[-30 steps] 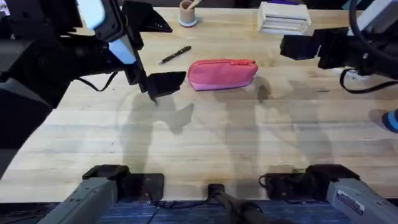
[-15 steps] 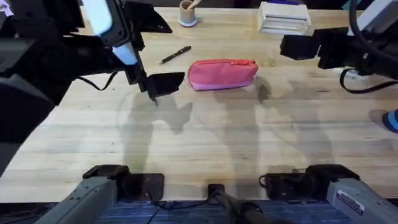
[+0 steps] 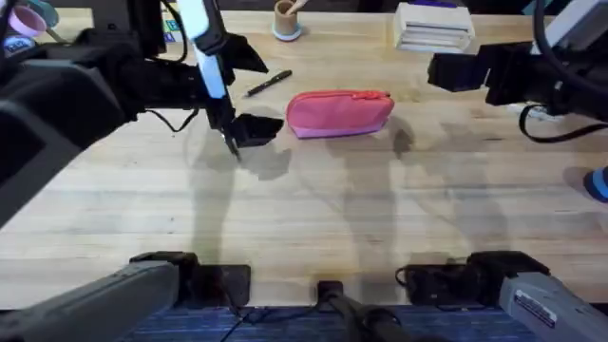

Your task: Unzip the bag, pick up the pens from the table one at a time and place them inside, then zip the bag closed.

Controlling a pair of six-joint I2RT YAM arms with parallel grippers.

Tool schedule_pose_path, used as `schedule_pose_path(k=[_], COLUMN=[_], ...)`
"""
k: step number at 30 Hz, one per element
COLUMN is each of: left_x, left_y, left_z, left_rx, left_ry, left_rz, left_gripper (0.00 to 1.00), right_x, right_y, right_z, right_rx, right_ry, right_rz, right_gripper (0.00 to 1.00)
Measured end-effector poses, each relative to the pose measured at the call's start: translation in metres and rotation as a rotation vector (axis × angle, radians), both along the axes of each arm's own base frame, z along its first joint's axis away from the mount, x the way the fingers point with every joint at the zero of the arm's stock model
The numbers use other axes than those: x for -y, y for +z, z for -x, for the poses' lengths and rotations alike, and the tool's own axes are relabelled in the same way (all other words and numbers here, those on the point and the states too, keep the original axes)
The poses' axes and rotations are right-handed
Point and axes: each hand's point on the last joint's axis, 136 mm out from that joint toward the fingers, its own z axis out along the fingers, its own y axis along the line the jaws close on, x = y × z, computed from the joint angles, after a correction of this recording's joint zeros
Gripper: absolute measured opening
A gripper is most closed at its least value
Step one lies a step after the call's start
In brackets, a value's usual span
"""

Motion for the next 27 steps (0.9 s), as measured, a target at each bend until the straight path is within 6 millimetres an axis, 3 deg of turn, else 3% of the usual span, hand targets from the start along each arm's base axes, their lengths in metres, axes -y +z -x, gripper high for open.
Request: schedule_pose_path(k=[12,21,27], left_x=[0.009,0.014,0.017], left_y=[-0.034,-0.059,-0.06], left_z=[-0.028,-0.033,-0.034], left_rx=[-0.023,-0.098,-0.103], left_ry=[-0.047,-0.063,-0.08], left_rz=[0.065,0.114,0.147], left_gripper=[0.993,0.993,0.993], right_x=[0.0,0.0,0.0], right_y=[0.0,0.0,0.0], right_z=[0.0,0.0,0.0], right_rx=[0.0,0.0,0.0], right_ry=[0.0,0.0,0.0], right_rz=[0.0,0.0,0.0], right_gripper=[0.997,0.997,0.997])
